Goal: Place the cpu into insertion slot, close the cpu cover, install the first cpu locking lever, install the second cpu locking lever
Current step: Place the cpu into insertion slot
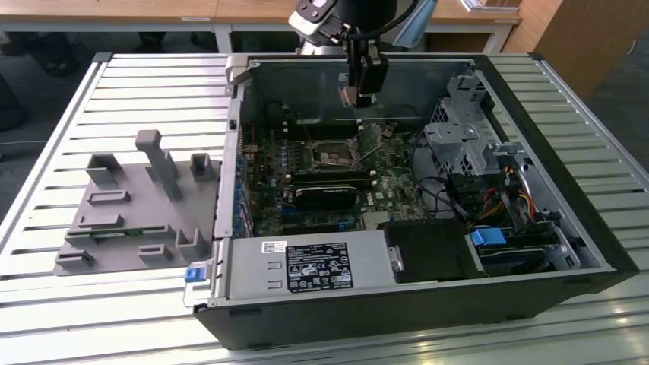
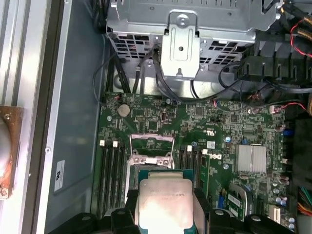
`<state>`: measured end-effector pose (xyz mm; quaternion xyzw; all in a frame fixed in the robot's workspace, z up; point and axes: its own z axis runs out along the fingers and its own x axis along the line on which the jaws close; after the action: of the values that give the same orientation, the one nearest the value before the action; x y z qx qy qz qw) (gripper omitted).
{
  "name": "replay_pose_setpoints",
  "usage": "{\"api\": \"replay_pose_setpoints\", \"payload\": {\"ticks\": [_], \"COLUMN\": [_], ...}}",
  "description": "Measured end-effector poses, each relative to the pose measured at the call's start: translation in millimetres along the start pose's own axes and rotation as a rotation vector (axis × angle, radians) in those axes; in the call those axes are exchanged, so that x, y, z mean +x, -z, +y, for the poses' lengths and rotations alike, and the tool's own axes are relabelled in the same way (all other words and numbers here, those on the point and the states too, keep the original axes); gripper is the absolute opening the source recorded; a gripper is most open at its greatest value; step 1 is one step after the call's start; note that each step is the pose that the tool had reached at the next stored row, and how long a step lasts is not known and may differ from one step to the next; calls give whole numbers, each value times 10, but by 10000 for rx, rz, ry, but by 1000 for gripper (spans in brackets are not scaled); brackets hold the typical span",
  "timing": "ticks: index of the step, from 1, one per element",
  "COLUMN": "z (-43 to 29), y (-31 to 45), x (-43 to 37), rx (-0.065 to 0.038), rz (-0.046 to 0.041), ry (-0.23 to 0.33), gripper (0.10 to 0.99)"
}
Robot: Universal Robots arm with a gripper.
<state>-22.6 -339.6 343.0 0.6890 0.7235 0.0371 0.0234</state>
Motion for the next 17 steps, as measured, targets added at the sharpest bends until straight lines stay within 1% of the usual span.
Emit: {"api": "replay_pose_setpoints", "payload": {"ticks": [5,10,17], "z": [-8,-35,-43], "y": [-79,-129,-202], "x": [3,6,28], "rx": [1,0,15], "rz": [1,-15,-22], "ry": [0,-125,-229], "gripper": [529,529,529]}}
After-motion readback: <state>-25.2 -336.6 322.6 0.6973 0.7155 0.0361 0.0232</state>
